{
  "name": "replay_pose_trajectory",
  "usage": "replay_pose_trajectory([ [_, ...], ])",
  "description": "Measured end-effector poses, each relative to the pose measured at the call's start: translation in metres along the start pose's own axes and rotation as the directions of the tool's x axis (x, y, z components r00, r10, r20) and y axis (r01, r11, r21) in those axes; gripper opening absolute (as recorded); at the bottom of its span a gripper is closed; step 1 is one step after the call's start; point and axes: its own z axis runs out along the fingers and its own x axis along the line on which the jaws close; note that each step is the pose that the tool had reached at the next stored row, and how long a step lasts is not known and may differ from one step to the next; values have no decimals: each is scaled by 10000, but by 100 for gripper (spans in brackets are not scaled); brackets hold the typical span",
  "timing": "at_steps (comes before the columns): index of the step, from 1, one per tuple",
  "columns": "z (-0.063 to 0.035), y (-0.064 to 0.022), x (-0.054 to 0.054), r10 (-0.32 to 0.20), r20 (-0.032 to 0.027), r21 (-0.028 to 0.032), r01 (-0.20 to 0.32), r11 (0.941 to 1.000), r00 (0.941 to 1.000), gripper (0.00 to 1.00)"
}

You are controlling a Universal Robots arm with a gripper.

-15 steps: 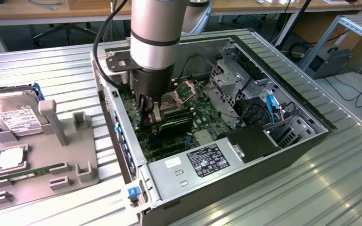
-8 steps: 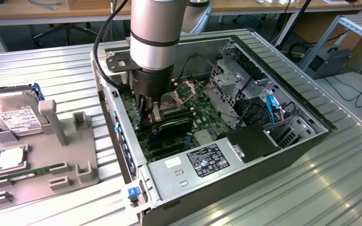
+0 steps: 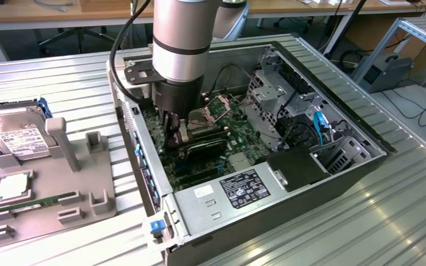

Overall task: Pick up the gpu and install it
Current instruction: 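Press down on the gpu until it lock into place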

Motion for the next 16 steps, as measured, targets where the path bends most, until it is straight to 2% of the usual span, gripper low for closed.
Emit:
replay_pose_trajectory([
  [16, 3, 1, -34, 3, -4, 2, -3, 10000, 10000, 11],
])
